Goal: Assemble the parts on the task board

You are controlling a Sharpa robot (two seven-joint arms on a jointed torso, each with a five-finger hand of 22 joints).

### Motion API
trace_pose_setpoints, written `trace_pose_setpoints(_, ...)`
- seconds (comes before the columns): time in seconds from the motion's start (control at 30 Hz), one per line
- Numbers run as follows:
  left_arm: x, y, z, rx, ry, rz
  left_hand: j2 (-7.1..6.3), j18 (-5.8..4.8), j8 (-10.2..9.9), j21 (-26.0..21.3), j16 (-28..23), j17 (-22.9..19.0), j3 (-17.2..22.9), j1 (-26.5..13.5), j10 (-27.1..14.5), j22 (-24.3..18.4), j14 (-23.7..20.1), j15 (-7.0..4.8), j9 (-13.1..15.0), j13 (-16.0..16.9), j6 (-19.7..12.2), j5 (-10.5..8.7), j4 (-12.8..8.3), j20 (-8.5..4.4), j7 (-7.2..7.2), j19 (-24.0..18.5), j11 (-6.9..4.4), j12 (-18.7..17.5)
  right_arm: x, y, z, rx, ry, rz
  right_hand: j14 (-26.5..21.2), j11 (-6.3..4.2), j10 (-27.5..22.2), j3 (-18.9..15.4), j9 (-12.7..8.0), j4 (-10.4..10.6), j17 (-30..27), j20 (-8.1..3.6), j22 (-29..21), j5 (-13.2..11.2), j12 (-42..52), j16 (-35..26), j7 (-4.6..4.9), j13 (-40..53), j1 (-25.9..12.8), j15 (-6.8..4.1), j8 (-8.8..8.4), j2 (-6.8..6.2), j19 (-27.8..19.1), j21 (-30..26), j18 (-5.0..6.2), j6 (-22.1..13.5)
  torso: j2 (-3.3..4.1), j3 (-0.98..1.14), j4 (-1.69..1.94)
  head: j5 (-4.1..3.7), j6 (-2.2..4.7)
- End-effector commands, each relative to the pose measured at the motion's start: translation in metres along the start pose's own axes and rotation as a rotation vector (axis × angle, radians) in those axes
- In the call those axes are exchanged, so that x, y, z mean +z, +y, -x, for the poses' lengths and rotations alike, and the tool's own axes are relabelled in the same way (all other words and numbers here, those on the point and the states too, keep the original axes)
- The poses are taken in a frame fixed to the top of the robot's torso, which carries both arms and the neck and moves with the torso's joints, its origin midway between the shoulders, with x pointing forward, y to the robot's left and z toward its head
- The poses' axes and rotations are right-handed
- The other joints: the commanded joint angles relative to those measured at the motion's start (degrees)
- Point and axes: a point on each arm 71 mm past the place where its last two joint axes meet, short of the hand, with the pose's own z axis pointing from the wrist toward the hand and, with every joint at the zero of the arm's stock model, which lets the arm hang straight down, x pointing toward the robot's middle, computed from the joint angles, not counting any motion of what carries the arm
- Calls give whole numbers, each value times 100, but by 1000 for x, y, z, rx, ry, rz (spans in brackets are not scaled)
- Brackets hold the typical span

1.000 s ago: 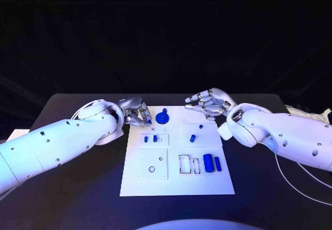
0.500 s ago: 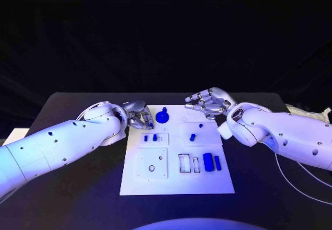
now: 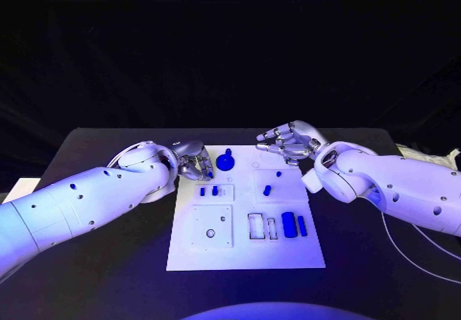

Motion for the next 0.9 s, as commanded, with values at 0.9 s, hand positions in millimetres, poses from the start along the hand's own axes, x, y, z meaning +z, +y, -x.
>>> trace_pose_setpoints(0.9, 4, -4, -5, 31, 34, -2, 22, -48, -38, 32, -18, -10, 8, -25, 35, 6, 96, -31, 8, 12, 33, 1, 3, 6, -8, 23, 9, -33, 0, 1, -2, 2, 18, 8, 313, 6, -42, -26, 8, -11, 204, 0, -7, 26, -13, -24, 7, -9, 4, -19, 17, 36, -35, -20, 90, 30, 3, -2, 2, -5, -38)
